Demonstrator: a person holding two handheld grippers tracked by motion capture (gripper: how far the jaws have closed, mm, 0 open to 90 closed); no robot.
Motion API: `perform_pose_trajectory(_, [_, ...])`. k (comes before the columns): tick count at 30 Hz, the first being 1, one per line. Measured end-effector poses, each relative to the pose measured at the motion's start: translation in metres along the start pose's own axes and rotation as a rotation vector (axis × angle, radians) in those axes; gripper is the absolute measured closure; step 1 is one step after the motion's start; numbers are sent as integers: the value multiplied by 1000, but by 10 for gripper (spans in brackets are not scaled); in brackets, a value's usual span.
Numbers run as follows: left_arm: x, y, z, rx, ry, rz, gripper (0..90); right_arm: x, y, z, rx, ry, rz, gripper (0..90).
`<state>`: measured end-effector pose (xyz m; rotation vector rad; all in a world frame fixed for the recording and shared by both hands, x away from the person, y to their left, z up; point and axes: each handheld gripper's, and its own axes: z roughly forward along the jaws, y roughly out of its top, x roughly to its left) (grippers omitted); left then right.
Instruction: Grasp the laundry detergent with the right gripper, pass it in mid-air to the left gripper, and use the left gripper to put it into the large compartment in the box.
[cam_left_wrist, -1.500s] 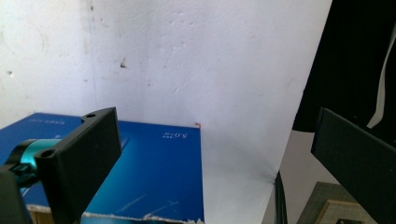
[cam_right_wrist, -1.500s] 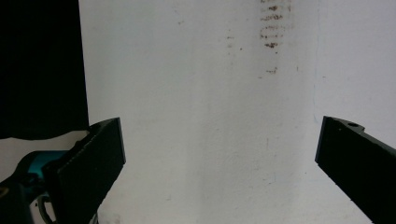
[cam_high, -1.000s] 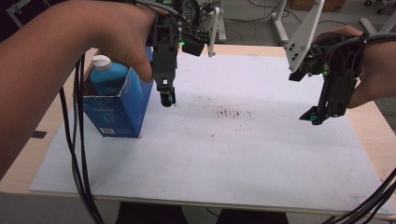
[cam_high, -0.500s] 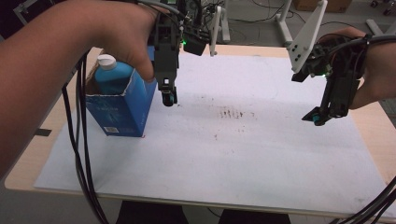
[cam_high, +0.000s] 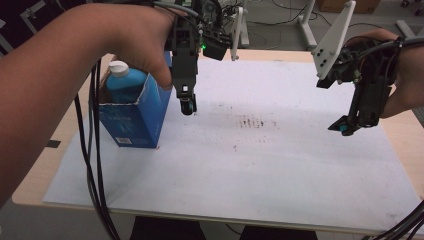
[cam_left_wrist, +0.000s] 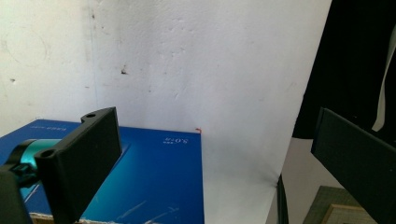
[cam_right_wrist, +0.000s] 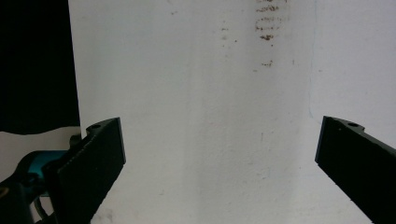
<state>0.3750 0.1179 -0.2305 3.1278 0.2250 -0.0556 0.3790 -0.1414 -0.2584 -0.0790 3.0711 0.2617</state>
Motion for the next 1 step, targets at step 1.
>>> perform_pose_trajectory(1, [0, 0, 0, 0, 0, 0, 17, 0, 0, 0, 0, 0, 0, 6])
